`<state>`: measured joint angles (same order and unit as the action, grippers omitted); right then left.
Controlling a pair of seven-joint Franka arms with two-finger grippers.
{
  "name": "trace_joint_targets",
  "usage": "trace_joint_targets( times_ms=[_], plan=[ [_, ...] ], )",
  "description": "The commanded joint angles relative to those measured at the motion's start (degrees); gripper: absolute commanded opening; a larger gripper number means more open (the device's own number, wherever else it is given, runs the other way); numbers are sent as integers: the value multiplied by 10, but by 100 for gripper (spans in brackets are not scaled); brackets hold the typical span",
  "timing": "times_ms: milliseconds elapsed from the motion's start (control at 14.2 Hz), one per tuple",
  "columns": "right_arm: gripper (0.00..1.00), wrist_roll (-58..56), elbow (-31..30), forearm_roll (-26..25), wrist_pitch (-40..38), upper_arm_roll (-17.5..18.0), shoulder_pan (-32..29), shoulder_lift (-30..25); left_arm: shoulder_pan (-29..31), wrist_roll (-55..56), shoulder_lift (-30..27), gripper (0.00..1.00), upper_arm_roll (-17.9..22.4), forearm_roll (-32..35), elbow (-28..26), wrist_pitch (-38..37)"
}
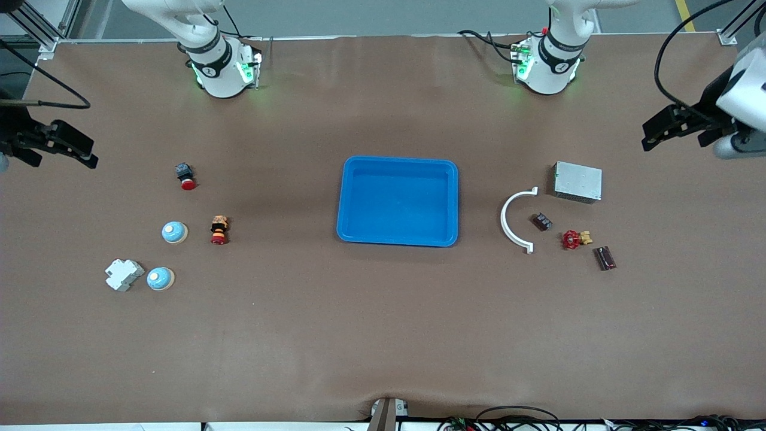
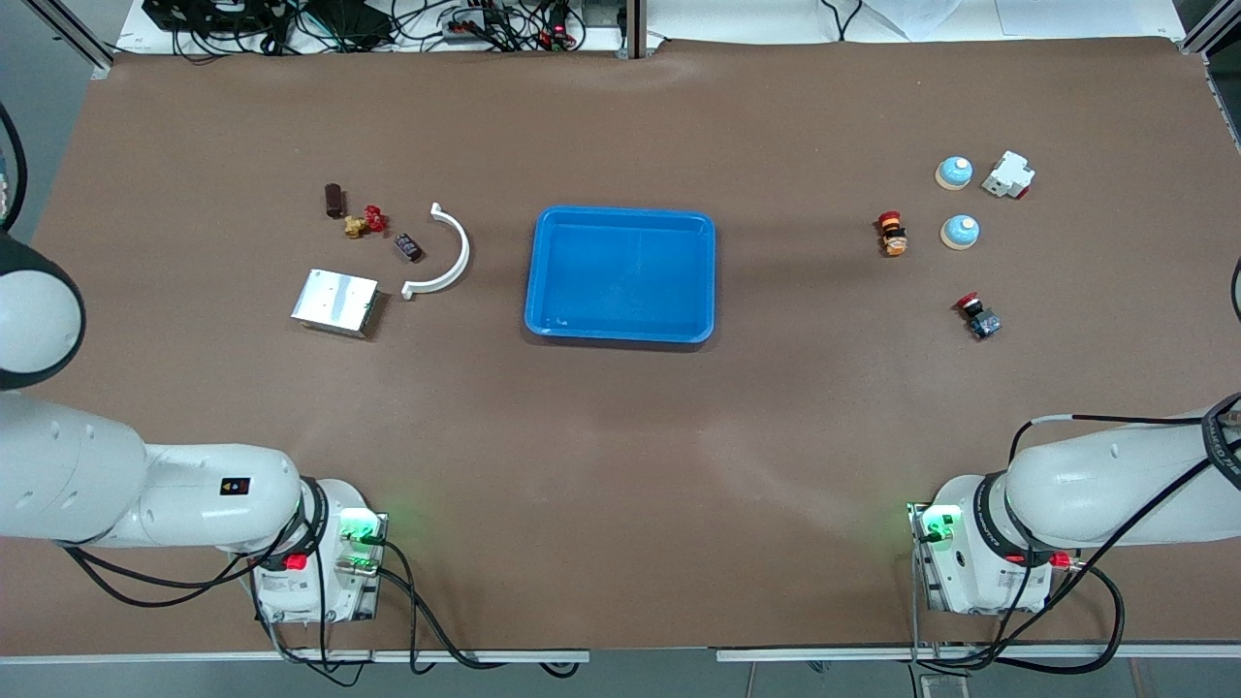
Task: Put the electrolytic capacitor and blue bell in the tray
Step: 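Reach the right gripper to a blue bell while the left gripper reaches a capacitor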
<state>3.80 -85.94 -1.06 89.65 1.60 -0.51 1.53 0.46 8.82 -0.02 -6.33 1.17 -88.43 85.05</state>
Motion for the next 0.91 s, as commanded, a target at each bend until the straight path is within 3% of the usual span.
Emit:
trace_joint_targets(
  times_ms=[0, 492, 844],
  plan=[
    [100, -3, -66, -4, 68, 2, -22, -3, 1, 8, 6, 100, -1, 23, -34, 14],
    [100, -3, -159, -1, 235, 2, -57, 101, -7, 116, 28, 100, -8, 24, -200, 153],
    [100, -9, -195, -1, 365, 2, -74, 175, -8, 216, 70, 100, -19, 24, -302, 309]
  ],
)
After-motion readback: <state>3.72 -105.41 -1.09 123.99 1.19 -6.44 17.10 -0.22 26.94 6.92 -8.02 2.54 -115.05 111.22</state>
